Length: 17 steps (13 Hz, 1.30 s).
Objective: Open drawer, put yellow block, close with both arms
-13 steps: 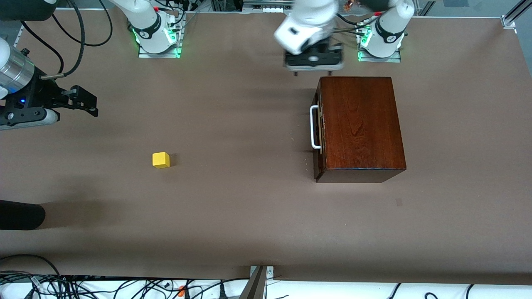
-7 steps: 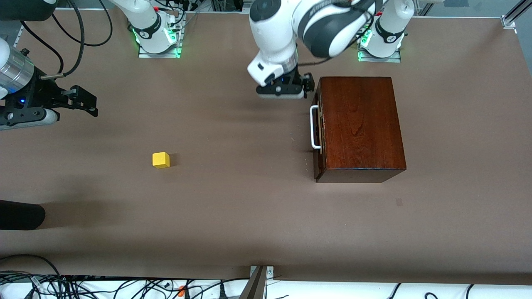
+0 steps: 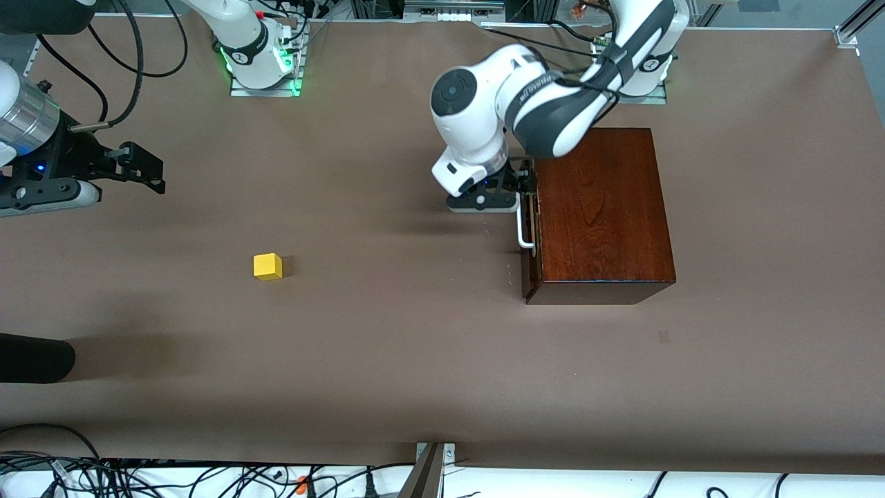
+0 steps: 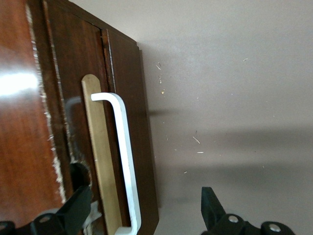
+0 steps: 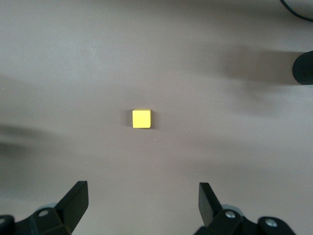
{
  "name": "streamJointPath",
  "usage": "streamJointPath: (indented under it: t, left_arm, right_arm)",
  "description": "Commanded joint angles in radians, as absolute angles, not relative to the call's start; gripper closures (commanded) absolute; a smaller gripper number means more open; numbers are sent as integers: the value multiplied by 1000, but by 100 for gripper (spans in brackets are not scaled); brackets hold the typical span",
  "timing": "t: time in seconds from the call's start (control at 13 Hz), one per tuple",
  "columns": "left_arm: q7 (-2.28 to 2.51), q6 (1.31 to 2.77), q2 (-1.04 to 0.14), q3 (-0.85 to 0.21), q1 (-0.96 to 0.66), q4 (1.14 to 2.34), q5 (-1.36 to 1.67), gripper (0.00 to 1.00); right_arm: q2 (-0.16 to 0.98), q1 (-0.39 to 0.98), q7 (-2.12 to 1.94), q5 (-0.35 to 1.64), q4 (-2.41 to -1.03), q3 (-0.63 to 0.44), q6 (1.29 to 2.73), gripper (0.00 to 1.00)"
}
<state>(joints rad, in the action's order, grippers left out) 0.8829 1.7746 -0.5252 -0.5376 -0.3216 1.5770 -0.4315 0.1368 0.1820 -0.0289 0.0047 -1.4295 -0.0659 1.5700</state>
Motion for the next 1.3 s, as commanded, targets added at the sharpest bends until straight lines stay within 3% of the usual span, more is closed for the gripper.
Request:
streamJointPath:
  t: [0.0,1.23]
  left_arm:
    - [897,1807,-529,-538,-314,1611,-460,0]
    - [1058,1852,-647,-540,-367,1591,-528,0]
  right_arm:
    - [126,179,-26,-6,-1430,-61,1557,0]
    - [127,173,-31,-6,-1430,-66,1557,0]
